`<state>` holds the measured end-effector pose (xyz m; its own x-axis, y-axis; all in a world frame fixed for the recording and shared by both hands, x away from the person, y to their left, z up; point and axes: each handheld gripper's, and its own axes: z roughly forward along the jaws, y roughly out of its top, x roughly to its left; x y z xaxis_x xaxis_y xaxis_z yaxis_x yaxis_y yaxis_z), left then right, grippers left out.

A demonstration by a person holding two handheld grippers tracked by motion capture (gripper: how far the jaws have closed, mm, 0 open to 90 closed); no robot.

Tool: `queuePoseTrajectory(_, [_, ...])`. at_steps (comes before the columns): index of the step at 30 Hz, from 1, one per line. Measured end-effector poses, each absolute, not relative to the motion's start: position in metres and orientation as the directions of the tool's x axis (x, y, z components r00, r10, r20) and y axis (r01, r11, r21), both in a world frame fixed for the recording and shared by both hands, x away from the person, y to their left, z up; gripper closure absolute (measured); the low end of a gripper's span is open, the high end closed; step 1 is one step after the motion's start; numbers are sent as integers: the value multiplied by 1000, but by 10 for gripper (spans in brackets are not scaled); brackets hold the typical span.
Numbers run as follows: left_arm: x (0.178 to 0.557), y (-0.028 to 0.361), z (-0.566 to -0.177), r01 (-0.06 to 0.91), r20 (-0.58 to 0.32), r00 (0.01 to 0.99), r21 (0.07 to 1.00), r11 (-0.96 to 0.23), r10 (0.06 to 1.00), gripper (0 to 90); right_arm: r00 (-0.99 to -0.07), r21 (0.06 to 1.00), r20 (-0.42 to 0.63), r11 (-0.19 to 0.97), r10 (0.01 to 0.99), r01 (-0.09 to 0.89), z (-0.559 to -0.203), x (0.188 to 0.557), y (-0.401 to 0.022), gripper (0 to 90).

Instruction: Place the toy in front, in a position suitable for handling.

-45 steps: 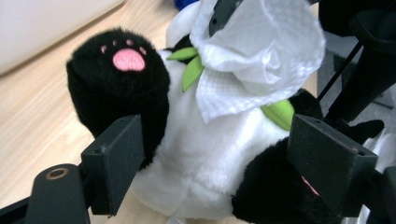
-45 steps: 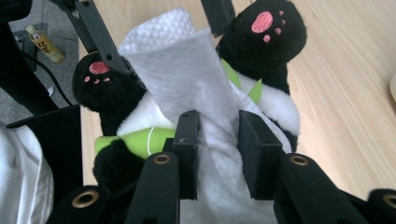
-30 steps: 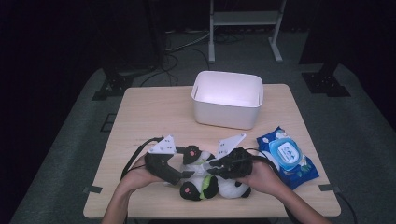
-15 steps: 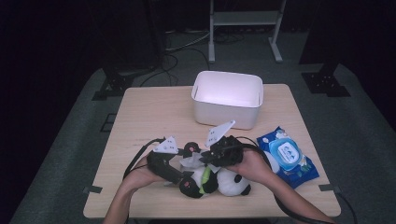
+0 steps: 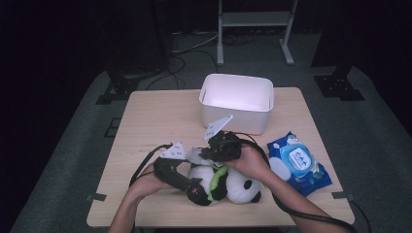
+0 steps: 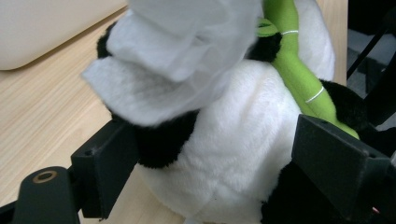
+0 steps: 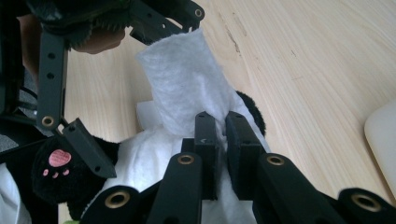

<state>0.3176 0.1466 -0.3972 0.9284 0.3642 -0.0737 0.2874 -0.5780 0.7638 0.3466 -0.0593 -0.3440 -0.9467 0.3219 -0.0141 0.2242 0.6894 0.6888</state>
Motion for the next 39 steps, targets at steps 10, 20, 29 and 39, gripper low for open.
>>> queuePoseTrajectory(10, [316,145,-396,284,-67,929,758,-587,363,141,-937,678,5,688,350,260,-339,344,-90,844])
queuePoseTrajectory(20, [316,144,-395,284,-63,929,756,-591,365,141,-913,693,51,644,406,325,-336,339,-135,844])
queuePoseTrajectory(29, [317,144,-395,286,-64,928,754,-591,368,141,-881,699,89,602,464,387,-347,329,-176,844])
queuePoseTrajectory(39, [317,144,-394,283,-58,929,749,-599,366,141,-849,690,127,569,513,448,-369,318,-209,844])
